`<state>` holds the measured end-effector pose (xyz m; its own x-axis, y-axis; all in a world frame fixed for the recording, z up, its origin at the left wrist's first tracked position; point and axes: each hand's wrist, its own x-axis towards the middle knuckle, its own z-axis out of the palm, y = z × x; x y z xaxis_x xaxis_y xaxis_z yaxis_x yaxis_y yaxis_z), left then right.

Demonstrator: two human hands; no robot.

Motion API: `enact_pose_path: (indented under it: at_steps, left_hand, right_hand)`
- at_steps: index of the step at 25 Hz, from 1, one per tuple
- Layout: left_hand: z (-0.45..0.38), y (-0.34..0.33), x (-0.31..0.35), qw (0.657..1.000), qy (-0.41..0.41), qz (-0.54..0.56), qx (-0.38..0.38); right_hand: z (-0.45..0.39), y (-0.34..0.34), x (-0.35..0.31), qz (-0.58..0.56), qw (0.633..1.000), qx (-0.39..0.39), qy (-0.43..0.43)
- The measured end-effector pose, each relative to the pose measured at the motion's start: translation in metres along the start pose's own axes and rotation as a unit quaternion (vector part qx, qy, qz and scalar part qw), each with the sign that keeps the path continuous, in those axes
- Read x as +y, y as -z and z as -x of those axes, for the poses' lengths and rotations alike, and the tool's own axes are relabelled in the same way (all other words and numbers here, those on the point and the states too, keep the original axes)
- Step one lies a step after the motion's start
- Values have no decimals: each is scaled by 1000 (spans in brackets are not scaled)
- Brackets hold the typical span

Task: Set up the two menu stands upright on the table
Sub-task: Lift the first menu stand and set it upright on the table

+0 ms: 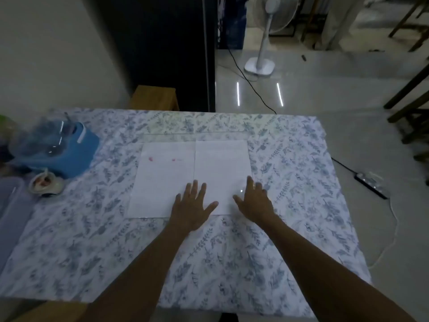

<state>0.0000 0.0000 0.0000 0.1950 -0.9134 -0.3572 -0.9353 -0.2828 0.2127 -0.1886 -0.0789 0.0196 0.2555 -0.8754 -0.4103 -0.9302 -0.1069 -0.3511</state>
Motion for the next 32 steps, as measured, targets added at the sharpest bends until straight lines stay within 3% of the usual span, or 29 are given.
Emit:
enact_pose_path:
  at_steps: [5,10,16,22,28,32]
  left_hand:
    - [6,-46,21,998,-4,-67,18]
    - [10,-46,21,997,3,-74,4]
    - [38,-38,13,994,-32,-101,-5]
    - [97,-33,13,985,-61,-154,50]
    - [139,-14,-10,958,-147,-170,179]
    - [161,19,-14,934,-196,-180,240]
  right_hand:
    - [15,-27,-3,-90,990,93,-62]
    - [8,-18,11,-278,944,80,-159]
    - [47,-19,20,-435,880,72,-178]
    - [100,-22,14,-445,880,67,-149]
    - [151,-14,1,-449,872,98,-171]
    - [186,-3,-9,-484,845,118,-193]
